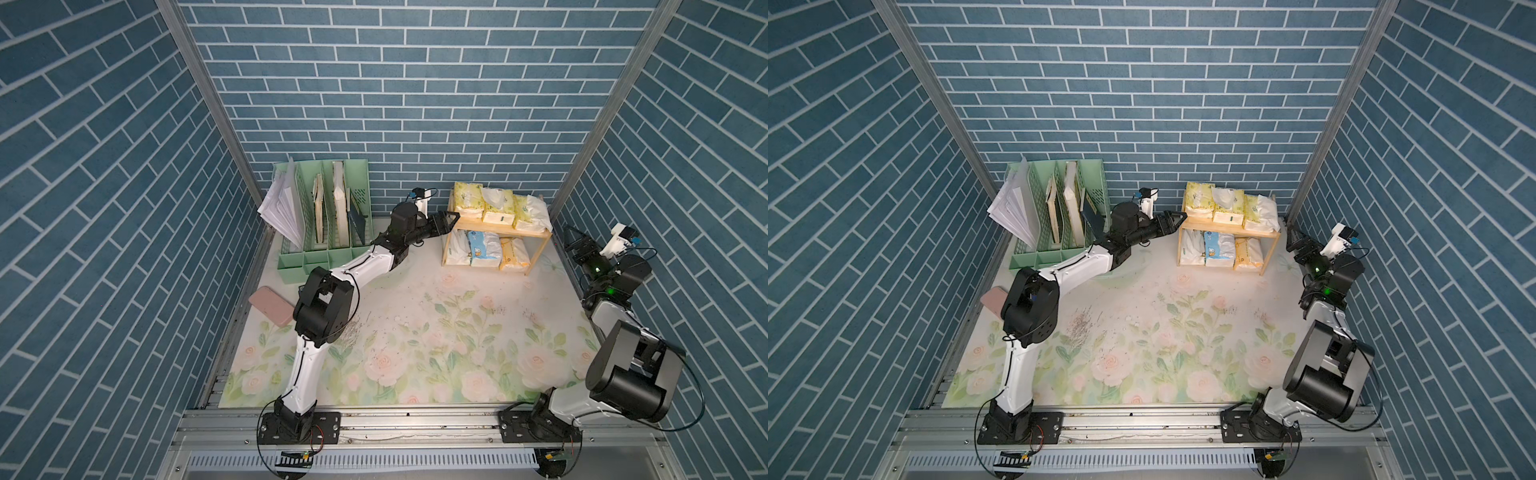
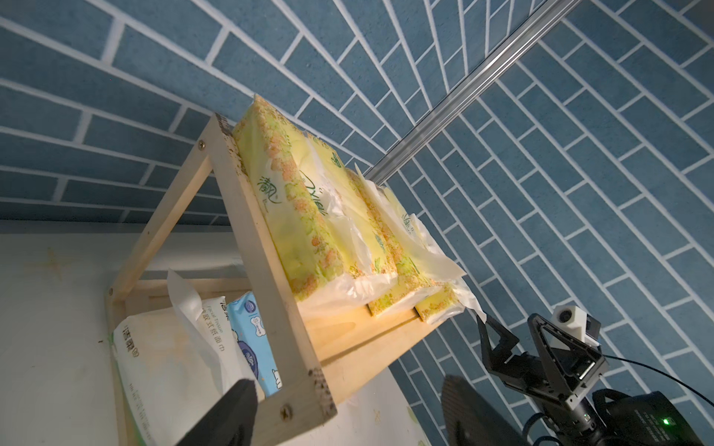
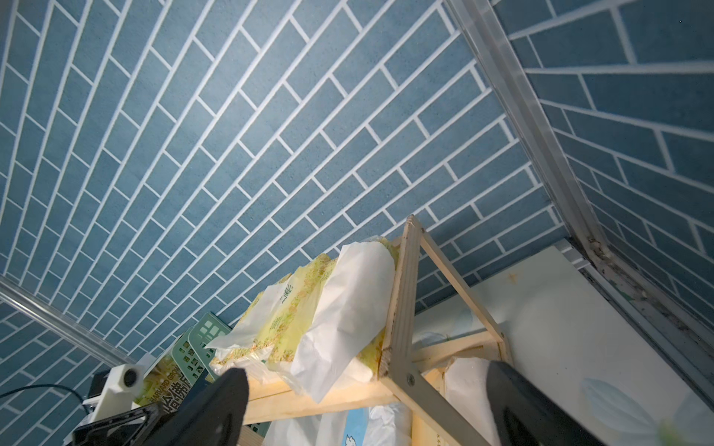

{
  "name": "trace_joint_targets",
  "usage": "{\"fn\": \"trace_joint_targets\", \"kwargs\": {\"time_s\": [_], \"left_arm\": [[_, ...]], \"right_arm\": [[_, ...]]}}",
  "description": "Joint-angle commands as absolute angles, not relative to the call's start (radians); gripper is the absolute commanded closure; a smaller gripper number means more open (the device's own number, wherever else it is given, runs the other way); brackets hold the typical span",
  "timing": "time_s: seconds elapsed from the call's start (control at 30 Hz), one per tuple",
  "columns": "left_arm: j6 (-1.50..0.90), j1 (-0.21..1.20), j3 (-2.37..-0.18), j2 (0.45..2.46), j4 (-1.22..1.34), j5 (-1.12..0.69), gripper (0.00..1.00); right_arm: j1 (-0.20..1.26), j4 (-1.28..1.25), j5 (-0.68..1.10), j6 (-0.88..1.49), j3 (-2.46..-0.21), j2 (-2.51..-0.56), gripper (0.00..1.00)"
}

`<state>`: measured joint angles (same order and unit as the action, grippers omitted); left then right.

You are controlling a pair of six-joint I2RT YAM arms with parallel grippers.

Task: Remove the tissue boxes from the shelf
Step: Move the shelf to the center of the board.

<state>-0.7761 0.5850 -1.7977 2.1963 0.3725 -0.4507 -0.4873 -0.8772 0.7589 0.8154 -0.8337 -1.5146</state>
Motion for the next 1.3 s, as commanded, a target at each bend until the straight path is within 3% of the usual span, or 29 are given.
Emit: {"fn": "trace_joint_targets", "kwargs": {"time_s": [0.0,0.23,0.37,0.57,1.27], "left_arm": [[-0.783,0.591,-1.868,2.251,0.325,-0.489,0.23],[-0.796,0.594,-1.876,2.276,0.36,-0.499,0.33],[-0.794,0.595,-1.88,2.283,0.356,-0.496,0.45],[-0.79,0.595,-1.914,2.304,0.339,-0.497,0.55],[-0.767,0.598,-1.826,2.241,0.349,-0.476,0.65]], "right_arm": [[-0.49,-0.957,0.858,0.892,-0.916,-1.59,0.0],[-0.464,-0.959,0.924,0.902,-1.005,-1.705,0.0],[-0.443,-0.953,0.918,0.903,-1.036,-1.756,0.03],[-0.436,-0.98,0.936,0.931,-1.056,-1.791,0.04],[-0.336,-0.992,1.043,0.982,-1.148,-1.869,0.07]]}}
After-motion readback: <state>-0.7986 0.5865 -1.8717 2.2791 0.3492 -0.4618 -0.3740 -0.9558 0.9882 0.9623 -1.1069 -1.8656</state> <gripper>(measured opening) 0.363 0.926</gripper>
